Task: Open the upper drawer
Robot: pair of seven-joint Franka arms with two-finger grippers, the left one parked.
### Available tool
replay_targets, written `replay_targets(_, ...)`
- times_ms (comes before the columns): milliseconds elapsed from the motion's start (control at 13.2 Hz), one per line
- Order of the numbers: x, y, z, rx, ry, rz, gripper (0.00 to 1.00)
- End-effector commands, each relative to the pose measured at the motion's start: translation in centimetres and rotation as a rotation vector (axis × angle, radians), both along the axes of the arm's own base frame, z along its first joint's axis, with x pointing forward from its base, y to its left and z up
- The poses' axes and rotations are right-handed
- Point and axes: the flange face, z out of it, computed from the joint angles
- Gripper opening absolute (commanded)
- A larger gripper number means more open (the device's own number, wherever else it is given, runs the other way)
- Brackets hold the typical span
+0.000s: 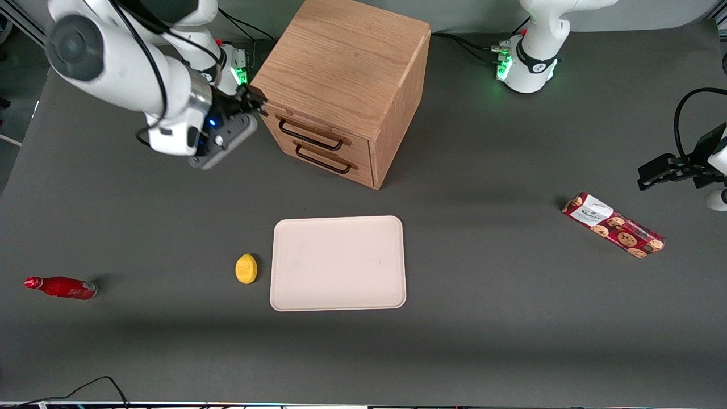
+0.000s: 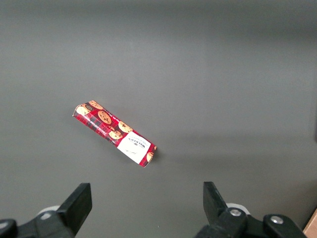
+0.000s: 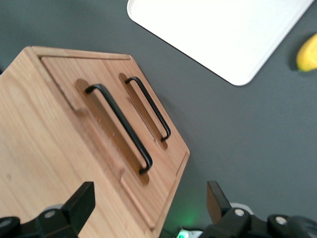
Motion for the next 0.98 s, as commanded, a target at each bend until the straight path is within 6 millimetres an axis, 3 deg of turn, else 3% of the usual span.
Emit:
replay_targets(0, 0.5, 2.0, -1.8, 0.054, 0.017, 0.053, 1.00)
replay_targets(682, -0.5, 3.6, -6.6, 0.060, -0.021, 0.181, 1.00)
replay_targets(909, -0.1, 4.4, -6.8, 0.085, -0.078, 0.209, 1.00)
